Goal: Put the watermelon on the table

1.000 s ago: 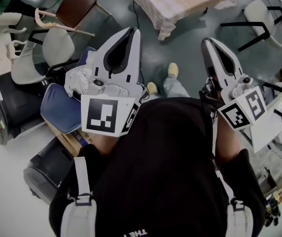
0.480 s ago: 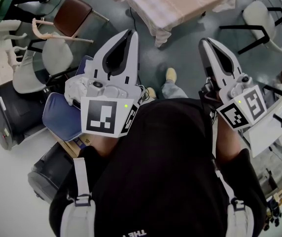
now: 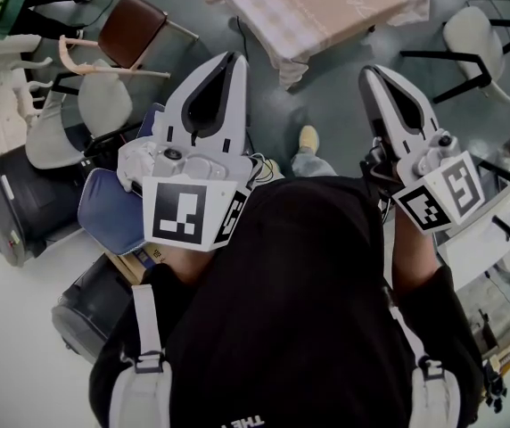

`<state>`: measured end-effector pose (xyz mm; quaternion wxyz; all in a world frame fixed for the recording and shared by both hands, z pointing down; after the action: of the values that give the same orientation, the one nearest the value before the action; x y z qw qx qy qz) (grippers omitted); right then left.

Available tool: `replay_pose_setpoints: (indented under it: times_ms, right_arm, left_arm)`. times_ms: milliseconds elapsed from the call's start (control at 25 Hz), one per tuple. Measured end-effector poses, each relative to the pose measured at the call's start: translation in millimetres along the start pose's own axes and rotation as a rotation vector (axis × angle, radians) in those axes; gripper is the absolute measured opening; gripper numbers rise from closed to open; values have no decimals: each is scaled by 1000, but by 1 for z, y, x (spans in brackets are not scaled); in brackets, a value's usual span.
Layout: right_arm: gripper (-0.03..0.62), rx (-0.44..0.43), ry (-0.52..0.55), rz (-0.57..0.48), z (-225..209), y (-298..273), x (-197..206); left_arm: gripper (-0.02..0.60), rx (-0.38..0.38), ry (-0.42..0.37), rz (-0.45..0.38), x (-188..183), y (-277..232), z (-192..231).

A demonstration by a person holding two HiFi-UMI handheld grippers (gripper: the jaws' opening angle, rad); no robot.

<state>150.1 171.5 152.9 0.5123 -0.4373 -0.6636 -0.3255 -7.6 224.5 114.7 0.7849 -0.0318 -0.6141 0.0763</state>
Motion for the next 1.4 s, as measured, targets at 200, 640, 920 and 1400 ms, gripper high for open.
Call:
replay_pose_setpoints:
  times_ms: [200, 640, 920, 1400]
  right_arm:
    - [14, -9, 3, 0, -17, 0, 1]
    - [14, -22, 2, -11, -22, -3, -6]
    - [14, -16, -6, -9, -20, -5, -5]
    - [14, 14, 11, 8, -15, -35, -9]
  left_arm:
    - [11, -13, -13, 4, 5, -12, -6]
    - [11, -11, -27, 4, 0, -20, -11]
    - [11, 9, -19, 6, 2, -22, -9]
    - [11, 58, 4, -1, -8, -36, 17]
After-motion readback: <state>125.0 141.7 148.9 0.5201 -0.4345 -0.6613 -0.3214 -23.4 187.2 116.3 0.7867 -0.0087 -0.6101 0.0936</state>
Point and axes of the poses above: the fingertips, and each gripper's own axes: y backward along the fingers, z to its left, x out of its underside, the point moved 2 cm from there along y, backward along the fingers, and after that the axes turned 13 degrees about y, right-handed, at the moved point
